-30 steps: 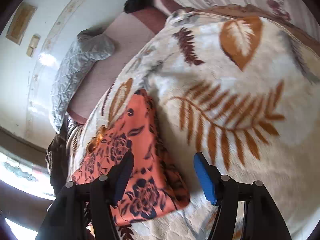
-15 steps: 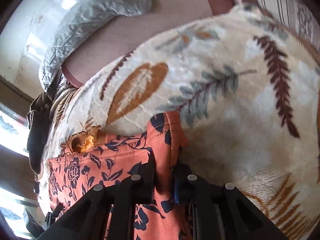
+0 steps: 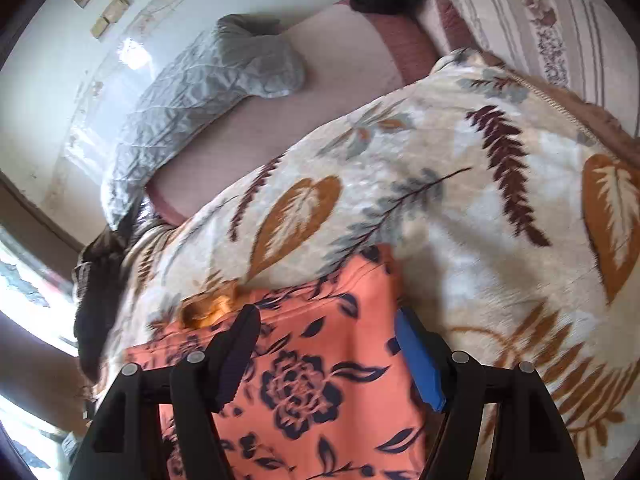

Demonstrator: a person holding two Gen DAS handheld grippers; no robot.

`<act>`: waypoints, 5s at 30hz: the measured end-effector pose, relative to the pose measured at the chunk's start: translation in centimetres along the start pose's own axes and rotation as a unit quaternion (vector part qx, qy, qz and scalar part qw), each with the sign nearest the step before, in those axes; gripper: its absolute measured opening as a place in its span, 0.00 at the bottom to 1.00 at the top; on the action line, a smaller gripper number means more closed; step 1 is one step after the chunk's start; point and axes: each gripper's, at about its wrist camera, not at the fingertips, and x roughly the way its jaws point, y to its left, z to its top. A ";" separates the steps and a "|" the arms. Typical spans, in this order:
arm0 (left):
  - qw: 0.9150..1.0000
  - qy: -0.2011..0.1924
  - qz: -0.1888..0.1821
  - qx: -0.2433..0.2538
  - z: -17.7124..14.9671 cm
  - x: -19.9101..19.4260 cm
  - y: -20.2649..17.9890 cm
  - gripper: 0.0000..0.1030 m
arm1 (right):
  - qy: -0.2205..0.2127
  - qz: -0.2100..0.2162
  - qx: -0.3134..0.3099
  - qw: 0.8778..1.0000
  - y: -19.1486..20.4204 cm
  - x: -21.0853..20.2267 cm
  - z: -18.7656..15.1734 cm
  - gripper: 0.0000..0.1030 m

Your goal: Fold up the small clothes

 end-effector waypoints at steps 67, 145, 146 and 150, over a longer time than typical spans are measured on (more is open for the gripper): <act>0.998 0.038 0.016 0.042 -0.5 1.7 -1.8 0.79 | -0.011 -0.083 0.176 0.981 -2.5 -2.4 -13.0 0.10; 0.977 0.042 -0.069 -0.197 -3.0 -6.6 18.7 0.38 | 0.011 0.128 -0.030 0.991 16.3 -4.3 -20.7 0.77; 0.980 0.028 -0.066 -0.187 -2.4 -7.3 18.3 0.41 | 0.010 0.138 -0.012 0.990 15.6 -4.3 -20.1 0.80; 0.988 -0.009 -0.067 -0.139 0.2 -7.0 16.0 0.59 | 0.037 0.160 0.044 0.985 12.9 -2.1 -16.7 0.83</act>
